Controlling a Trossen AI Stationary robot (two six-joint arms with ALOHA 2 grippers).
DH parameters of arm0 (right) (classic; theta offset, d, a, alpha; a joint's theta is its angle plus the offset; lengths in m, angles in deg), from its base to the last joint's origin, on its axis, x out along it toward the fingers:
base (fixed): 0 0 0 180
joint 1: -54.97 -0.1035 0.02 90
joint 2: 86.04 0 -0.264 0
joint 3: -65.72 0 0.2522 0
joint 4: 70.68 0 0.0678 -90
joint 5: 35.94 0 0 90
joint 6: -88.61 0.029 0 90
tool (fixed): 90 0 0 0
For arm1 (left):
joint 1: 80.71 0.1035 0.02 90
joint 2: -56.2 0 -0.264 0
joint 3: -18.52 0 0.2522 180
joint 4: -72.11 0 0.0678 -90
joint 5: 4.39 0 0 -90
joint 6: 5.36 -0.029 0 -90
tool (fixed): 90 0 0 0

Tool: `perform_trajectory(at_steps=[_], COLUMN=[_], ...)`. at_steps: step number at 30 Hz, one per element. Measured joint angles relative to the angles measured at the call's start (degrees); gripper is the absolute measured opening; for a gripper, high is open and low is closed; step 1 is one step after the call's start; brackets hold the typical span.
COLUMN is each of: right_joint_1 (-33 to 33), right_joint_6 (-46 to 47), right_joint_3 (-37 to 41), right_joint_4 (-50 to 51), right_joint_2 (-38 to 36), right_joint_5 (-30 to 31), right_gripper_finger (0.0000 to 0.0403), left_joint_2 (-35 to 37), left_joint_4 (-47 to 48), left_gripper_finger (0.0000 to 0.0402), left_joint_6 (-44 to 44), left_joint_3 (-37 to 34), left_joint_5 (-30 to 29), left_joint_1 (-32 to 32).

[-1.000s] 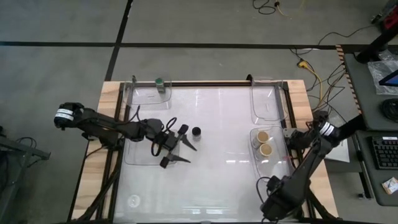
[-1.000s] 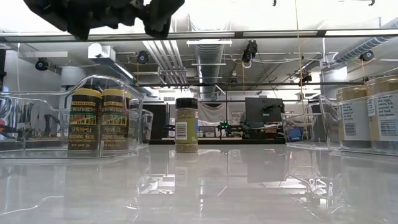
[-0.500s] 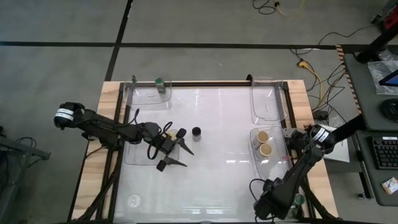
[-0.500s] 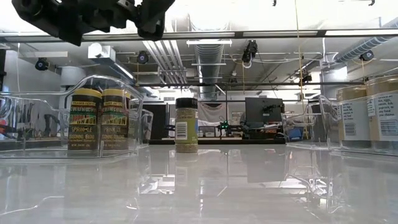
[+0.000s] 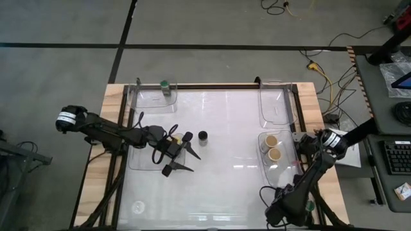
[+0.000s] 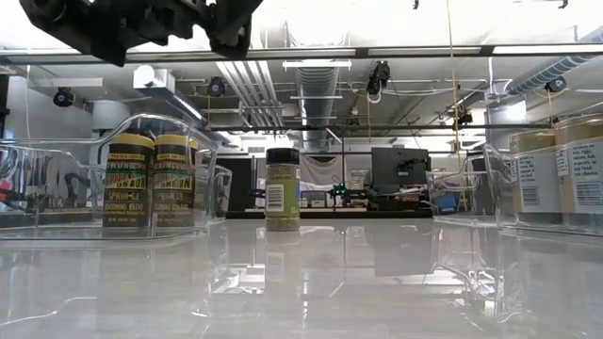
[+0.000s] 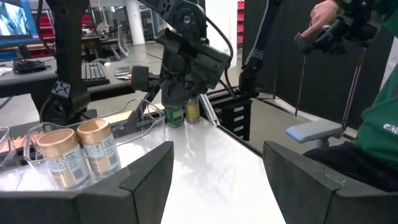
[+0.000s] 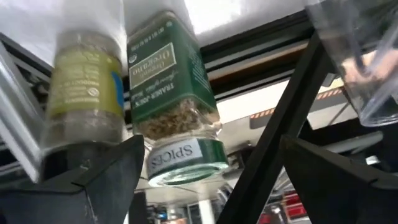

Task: Sort spices by type
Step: Put the green spice bottle into the top left transparent bin

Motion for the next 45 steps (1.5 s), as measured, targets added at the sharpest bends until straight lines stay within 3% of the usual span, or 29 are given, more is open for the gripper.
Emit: perform_trajectory(at_steps=[13, 32, 38, 45], right_joint_1=[-2.84, -2.09, -1.66, -1.46], right_joint_6=[-7.26, -1.34, -0.12, 0.35], right_joint_3=[-0.61, -1.03, 1.38, 2.63], right_joint_4=[-0.26, -1.61, -4.44, -6.28], right_joint_2=[-0.01, -0.43, -0.43, -0.43], right_joint_5=[-0.18, -0.22, -4.27, -4.66], right_gripper_finger=[0.0364, 0.0364, 0.0364, 0.0363], left_joint_2=[0.0, 0.0, 0.0, 0.0], left_joint_4=[0.35, 0.34, 0.41, 0.51], left_gripper_finger=[0.0231, 0.0231, 0.0231, 0.0231], left_joint_6=[0.15, 0.07, 0.13, 0.13], left_joint_3=[-0.22, -0.26, -0.65, -0.85], left_joint_5=[0.0, -0.02, -0.02, 0.0], left_joint_1=[0.0, 0.0, 0.0, 0.0])
